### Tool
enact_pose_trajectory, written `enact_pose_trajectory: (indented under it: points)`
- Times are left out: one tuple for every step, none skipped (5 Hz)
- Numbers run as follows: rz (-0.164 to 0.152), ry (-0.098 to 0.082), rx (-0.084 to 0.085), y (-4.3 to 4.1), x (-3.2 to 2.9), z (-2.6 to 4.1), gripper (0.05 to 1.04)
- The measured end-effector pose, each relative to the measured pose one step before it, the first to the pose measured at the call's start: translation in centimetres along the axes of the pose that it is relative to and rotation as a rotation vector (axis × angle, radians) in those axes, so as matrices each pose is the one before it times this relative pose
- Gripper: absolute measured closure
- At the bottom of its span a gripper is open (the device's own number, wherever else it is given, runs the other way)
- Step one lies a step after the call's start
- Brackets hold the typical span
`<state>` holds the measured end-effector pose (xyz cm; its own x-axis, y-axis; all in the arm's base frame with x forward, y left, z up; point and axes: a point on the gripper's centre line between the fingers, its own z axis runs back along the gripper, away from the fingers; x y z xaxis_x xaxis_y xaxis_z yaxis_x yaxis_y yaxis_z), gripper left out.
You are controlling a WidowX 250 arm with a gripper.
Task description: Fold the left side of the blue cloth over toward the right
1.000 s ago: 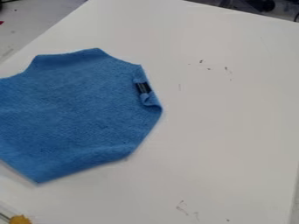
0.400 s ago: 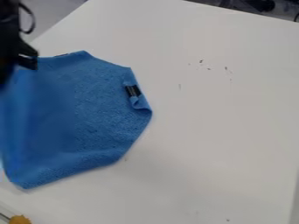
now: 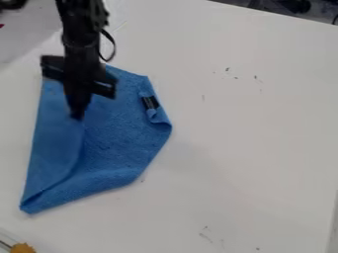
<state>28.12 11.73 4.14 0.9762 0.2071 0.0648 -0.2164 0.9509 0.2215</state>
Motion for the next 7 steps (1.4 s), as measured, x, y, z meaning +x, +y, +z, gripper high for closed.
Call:
enact_pose_trajectory:
  points:
    - [0.0048,-0.0219,-0.0604,-2.382,0.819,-1.722,1.027]
    - [0.0096,-0.0356,-0.0407,-1.062,0.817,-0.619,1.005]
    - [-0.0004,-0.0134,0.003,-0.459,0.63,0.369,0.853]
    - [-0.0038,0.0148,0.0104,-0.636,0.05,0.721,0.593]
    - [0.0393,-0.0173,-0.0348,-0.905,0.341,0.822,0.286]
    - [0.0598,-0.0165,-0.0637,-1.925,0.208,0.136,0.08]
    - [-0.0055,-0.0148,0.0057,-1.009,0.347,0.347,0.079]
